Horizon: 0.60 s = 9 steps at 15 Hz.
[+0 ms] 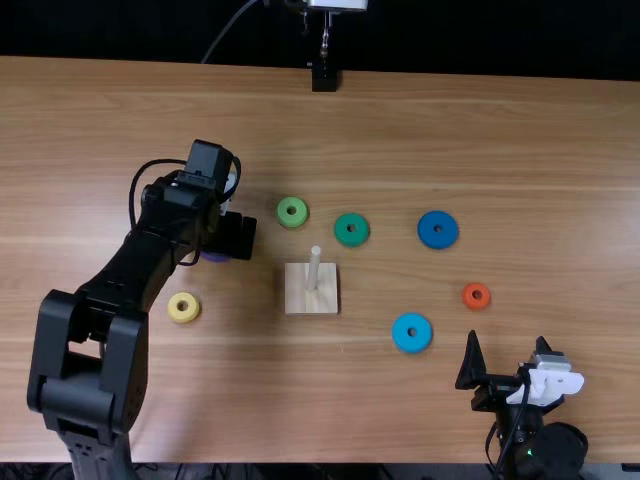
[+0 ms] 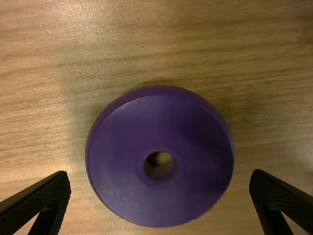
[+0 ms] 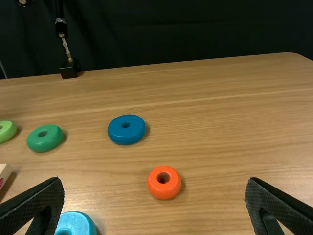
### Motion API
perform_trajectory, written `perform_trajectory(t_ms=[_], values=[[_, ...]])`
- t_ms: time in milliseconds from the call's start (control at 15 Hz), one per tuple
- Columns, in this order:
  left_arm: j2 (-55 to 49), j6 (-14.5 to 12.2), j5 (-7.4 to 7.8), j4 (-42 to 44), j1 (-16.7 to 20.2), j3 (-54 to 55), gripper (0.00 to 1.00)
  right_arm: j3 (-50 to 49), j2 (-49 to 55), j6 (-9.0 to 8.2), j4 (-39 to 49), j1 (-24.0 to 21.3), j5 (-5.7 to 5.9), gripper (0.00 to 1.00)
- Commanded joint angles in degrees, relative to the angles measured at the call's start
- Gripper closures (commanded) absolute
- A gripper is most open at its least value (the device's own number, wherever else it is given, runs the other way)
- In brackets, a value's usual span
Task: Build the Hanoi tower: stack the rings onto the peg from bottom to top in this color order: purple, dark blue, light blue, dark green, light green, yellow, orange.
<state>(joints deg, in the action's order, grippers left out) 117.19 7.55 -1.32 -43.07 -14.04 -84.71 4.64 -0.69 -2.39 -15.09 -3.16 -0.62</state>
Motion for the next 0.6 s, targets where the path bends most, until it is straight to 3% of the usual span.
perform_trajectory(t_ms=[0, 533], values=[[1.8, -0.2, 0.16, 0.0, -0.3, -2.5, 0.0, -3.9, 0.7, 0.18, -4.4, 0.1, -0.12, 0.0], [4.5, -0.2, 0.16, 0.1, -0.4, -3.8, 0.0, -3.9, 0.7, 0.18, -4.4, 0.1, -0.12, 0.0]])
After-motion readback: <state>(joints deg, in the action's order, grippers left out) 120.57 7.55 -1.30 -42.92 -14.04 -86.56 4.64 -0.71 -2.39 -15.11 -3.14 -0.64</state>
